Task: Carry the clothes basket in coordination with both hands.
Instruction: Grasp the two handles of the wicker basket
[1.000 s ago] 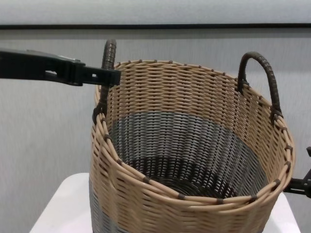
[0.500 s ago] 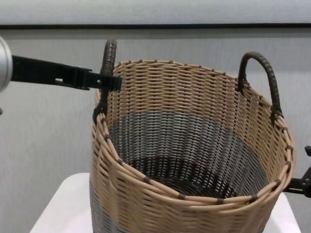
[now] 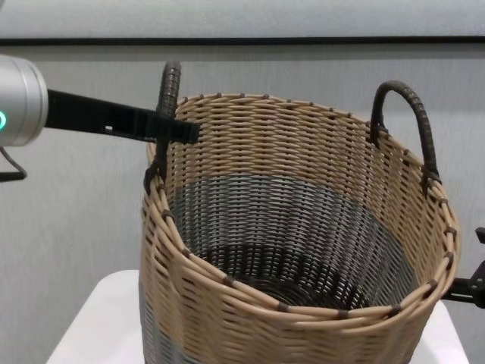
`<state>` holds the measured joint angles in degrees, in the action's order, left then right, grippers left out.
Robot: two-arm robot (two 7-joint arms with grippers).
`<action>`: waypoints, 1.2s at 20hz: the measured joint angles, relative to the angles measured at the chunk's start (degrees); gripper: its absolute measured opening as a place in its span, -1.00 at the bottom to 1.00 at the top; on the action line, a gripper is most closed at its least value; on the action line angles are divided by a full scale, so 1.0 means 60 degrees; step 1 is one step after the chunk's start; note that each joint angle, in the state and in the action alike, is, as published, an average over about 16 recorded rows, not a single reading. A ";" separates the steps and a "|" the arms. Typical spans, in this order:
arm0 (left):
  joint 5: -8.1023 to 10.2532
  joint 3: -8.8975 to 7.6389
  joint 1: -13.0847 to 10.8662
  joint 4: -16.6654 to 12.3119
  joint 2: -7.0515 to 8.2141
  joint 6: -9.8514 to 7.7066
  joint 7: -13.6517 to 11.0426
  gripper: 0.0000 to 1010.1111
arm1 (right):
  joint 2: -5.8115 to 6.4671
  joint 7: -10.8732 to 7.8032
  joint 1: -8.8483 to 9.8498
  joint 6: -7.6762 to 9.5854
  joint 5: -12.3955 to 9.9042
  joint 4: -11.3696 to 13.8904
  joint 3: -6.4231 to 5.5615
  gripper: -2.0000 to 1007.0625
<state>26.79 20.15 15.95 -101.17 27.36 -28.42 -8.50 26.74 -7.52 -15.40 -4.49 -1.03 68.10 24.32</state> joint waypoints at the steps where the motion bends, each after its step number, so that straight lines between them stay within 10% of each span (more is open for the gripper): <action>1: -0.0047 0.0011 0.0021 0.0043 -0.0038 -0.0009 0.0023 0.98 | -0.0010 -0.0008 0.0007 0.0002 0.0016 0.0003 -0.0018 0.99; 16: -0.0630 0.0008 0.0013 0.0261 -0.0284 0.0243 0.0130 0.98 | -0.0166 0.0038 0.0115 0.0044 0.0169 0.0072 -0.0336 0.99; 24: -0.0657 -0.0013 -0.0024 0.0204 -0.0266 0.0305 0.0110 0.98 | -0.0091 0.1338 0.0564 0.0048 0.0908 0.0835 -0.0533 0.99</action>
<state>22.85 20.07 15.80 -99.94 25.76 -26.59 -7.85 26.20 0.51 -12.01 -4.20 4.41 73.11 21.12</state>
